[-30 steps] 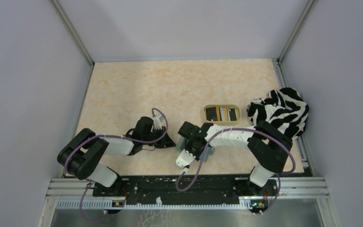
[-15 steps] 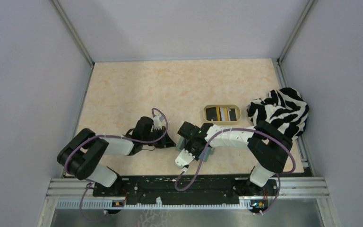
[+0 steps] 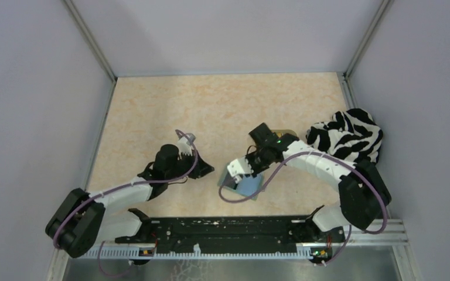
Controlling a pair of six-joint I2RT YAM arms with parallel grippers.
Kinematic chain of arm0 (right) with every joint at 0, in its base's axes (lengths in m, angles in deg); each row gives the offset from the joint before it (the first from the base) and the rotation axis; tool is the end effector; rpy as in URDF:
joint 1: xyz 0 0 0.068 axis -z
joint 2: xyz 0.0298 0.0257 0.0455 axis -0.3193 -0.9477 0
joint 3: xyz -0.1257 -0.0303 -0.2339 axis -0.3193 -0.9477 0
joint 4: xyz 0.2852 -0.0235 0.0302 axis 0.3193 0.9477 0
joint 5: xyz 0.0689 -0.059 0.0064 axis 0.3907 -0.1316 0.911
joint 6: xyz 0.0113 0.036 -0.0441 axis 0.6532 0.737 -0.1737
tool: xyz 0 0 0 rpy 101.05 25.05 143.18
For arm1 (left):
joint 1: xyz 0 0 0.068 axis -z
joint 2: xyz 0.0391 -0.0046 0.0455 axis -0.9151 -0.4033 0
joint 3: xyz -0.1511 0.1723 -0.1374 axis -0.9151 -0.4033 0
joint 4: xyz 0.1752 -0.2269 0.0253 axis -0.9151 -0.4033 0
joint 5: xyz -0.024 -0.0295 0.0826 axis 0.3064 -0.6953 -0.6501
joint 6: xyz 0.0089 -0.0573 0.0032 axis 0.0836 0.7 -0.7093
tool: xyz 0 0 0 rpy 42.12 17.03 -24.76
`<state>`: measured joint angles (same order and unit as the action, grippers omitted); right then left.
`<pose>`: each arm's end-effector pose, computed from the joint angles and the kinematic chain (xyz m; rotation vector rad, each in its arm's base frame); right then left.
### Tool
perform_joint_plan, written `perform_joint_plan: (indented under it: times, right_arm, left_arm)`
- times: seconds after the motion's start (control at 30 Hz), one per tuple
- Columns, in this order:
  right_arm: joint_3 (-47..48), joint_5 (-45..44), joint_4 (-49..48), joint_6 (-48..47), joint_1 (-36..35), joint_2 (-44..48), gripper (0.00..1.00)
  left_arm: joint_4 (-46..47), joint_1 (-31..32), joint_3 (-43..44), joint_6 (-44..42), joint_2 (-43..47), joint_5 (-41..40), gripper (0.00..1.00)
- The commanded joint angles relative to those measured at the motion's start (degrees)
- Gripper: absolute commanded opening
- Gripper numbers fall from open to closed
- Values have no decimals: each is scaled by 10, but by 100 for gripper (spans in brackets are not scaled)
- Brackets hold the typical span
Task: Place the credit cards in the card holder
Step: Insert the credit card into the card holder, then pick up the credit card from the storage box.
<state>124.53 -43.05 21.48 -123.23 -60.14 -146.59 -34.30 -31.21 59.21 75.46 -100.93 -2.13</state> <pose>0.2096 0.2064 0.1884 -2.3595 1.1792 0.3092 0.1991 -0.1558 0.1372 0.2658 2.1660 -1.0479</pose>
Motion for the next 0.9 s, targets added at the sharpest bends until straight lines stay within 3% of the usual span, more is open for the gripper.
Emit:
perform_joint_plan:
  times: [0.0,0.07,0.13,0.2,0.23,0.27,0.3,0.47,0.87]
  right_arm:
    - [39,170,-79,187,107,56,18]
    - [46,213,-106,252,159,68,19]
    - [42,232,-155,366,205,76,28]
    - [23,205,-229,516,245,81,52]
    - [16,187,-256,573,264,77,65]
    - [17,187,-265,605,283,68,72]
    - [26,204,-258,622,300,54,74]
    - [85,256,-192,689,364,-33,75]
    - [101,122,-154,725,397,-116,72]
  left_arm:
    - [44,2,-35,-38,83,-2,18]
    - [70,2,-59,-38,120,-2,22]
    - [90,2,-87,-29,156,-12,34]
    - [101,2,-108,-12,189,-29,56]
    - [103,2,-118,-5,204,-42,74]
    - [102,2,-127,6,217,-58,91]
    - [103,2,-137,20,228,-72,98]
    - [138,2,-171,34,251,-39,98]
    - [153,2,-196,64,262,-19,95]
